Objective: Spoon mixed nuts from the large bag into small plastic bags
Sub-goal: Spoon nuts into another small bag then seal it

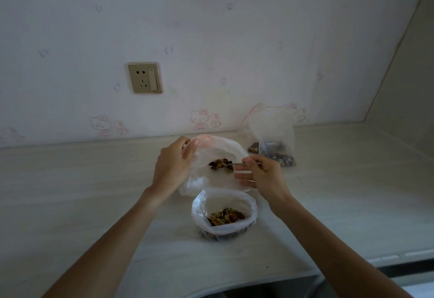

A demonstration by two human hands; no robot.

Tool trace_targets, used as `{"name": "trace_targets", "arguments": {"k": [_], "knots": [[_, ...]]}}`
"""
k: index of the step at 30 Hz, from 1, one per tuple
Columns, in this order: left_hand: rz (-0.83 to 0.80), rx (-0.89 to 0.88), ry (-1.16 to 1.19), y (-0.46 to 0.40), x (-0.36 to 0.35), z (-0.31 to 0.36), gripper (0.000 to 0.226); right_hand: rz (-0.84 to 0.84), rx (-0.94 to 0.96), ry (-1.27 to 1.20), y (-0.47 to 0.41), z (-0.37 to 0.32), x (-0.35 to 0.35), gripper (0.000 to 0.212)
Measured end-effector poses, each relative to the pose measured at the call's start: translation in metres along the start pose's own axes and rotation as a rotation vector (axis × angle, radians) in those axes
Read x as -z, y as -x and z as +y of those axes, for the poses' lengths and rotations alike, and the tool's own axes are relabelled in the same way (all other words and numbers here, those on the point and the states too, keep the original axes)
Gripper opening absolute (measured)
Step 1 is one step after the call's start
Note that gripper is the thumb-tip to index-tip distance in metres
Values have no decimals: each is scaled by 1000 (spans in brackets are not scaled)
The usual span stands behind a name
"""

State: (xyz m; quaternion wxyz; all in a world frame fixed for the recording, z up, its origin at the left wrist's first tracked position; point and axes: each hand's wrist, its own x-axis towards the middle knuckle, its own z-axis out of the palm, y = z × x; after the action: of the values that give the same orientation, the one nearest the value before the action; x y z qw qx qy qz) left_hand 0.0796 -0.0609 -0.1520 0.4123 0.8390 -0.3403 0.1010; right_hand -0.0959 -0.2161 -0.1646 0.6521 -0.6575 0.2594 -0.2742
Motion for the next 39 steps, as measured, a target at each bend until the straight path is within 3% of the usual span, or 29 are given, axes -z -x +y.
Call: {"name": "trace_targets", "arguments": {"k": [9,16,20,25,28,34,37,39], "knots": [[36,29,56,6,14,6,47,-42,-42,-110,11,-16,14,22],[107,-40,100,35,36,19,28,-54,-17,-171,27,-40,30,27],[12,-19,138,64,45,29,14,-92,17,-201,45,-58,40,30],[-145,117,107,97,52,31,47,-176,-1,-201,72,-65,54,32],[-207,135,81,110,53,34,54,-209,-64,-173,86,-62,60,32],[-250,141,163,119,47,43,24,-200,-6,70,98,-52,62,27],[-263,154,213,116,47,45,21,-179,198,406,103,-51,59,22],[-273,148,209,114,49,46,21,-178,432,720,108,-53,60,22]]}}
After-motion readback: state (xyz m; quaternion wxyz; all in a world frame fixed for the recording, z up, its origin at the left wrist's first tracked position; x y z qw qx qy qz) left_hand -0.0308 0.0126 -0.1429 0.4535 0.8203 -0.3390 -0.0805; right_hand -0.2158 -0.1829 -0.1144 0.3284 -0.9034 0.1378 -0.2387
